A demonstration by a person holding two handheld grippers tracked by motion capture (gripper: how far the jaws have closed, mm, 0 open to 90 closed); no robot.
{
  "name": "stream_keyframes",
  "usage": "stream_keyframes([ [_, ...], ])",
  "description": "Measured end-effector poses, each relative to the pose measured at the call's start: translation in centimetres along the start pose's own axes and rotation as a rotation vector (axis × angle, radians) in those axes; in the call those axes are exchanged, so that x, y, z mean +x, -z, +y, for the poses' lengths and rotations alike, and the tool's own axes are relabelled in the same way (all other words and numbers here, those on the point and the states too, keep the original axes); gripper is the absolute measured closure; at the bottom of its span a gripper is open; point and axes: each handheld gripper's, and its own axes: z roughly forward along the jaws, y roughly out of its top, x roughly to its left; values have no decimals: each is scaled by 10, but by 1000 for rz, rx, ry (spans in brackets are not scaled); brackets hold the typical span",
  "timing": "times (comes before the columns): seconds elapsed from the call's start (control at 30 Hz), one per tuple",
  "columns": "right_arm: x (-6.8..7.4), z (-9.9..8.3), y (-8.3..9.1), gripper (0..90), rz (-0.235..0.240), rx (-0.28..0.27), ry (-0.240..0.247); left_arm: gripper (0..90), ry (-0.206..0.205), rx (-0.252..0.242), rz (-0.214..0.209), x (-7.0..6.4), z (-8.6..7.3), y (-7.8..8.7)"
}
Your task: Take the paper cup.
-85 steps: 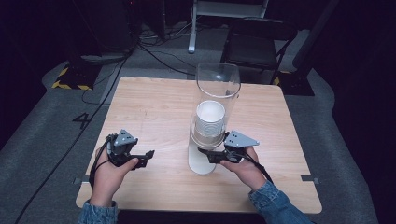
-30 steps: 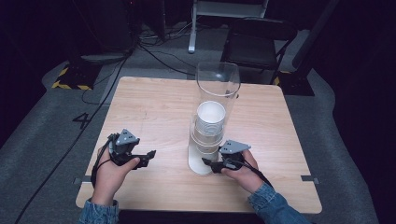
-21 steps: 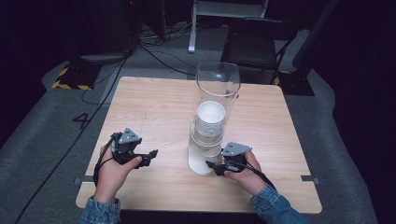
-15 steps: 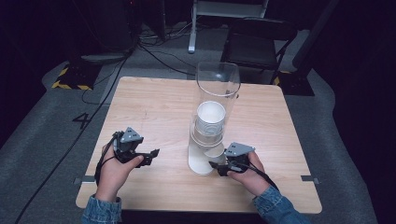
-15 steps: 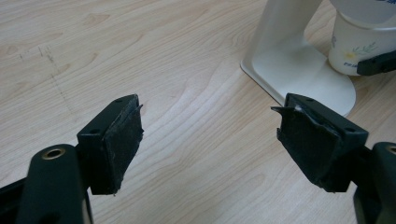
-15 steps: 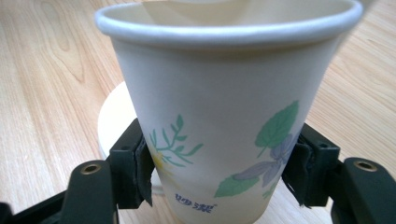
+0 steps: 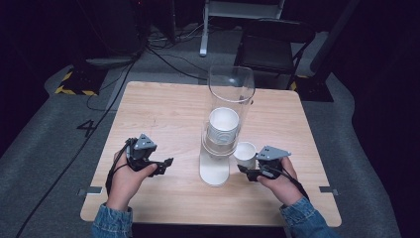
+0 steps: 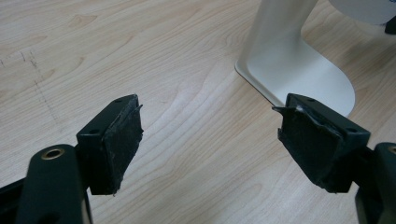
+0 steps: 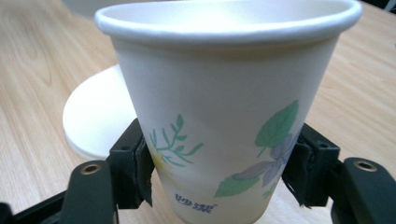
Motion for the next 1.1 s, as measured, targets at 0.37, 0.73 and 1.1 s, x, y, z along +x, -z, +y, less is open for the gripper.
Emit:
stream_keyframes([
  [0.37,-30,9,16,347,-32,-101,-104,183,27,19,16,3,-11,5],
  [0.73,-66,5,22,340,-108,-176,-185,165,9,53,17,6,-20,10],
  [1.1,-99,-15,10,337,-220,-158,-220,164,8,68,10,5,-22,5],
])
